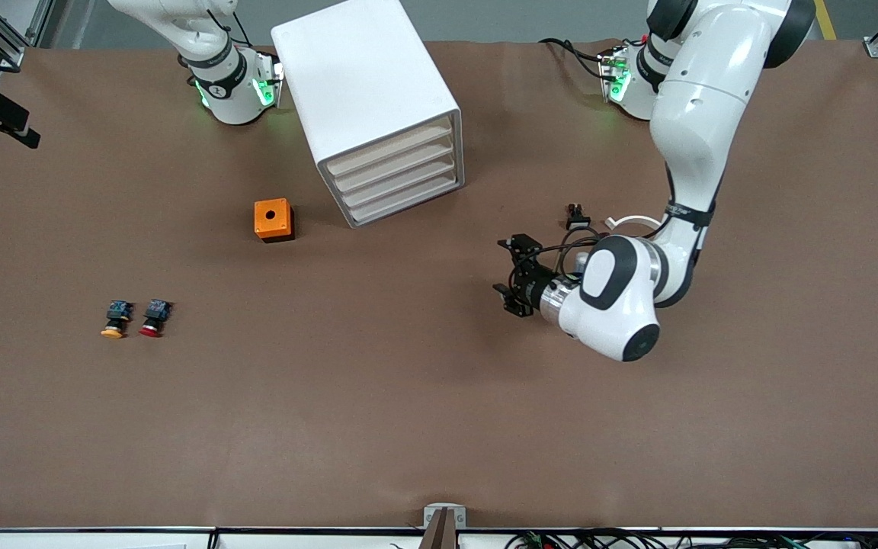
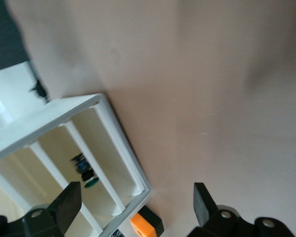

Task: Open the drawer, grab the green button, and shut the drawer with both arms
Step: 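Grasp the drawer handle with the left gripper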

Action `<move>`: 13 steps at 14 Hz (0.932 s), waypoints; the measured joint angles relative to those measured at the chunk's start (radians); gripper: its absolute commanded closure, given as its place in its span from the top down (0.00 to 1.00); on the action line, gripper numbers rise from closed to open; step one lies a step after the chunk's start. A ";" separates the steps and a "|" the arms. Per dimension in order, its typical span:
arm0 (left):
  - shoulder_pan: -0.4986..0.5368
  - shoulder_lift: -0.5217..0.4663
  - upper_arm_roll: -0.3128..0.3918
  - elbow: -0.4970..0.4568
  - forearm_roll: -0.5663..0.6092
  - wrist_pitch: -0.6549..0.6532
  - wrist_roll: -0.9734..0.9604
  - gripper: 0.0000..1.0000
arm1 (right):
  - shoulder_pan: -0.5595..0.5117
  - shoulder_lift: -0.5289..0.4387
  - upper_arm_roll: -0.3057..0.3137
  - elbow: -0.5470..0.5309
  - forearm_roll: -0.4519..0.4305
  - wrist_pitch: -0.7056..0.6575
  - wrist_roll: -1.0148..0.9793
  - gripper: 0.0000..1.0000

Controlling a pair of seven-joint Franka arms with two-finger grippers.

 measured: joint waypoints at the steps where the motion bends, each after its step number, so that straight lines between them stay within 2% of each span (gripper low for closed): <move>1: -0.002 0.021 -0.013 0.000 -0.017 -0.022 -0.033 1.00 | 0.000 0.000 0.000 0.000 0.000 0.000 0.000 1.00; 4: -0.018 0.077 -0.048 0.000 -0.085 -0.088 -0.127 1.00 | 0.001 0.000 0.002 0.000 0.001 0.000 0.000 1.00; 8: -0.082 0.122 -0.059 0.000 -0.177 -0.169 -0.201 1.00 | 0.003 0.000 0.003 0.000 0.001 0.000 0.000 1.00; 13: -0.134 0.165 -0.059 0.000 -0.215 -0.182 -0.262 1.00 | 0.005 0.000 0.003 0.000 0.001 0.000 0.000 1.00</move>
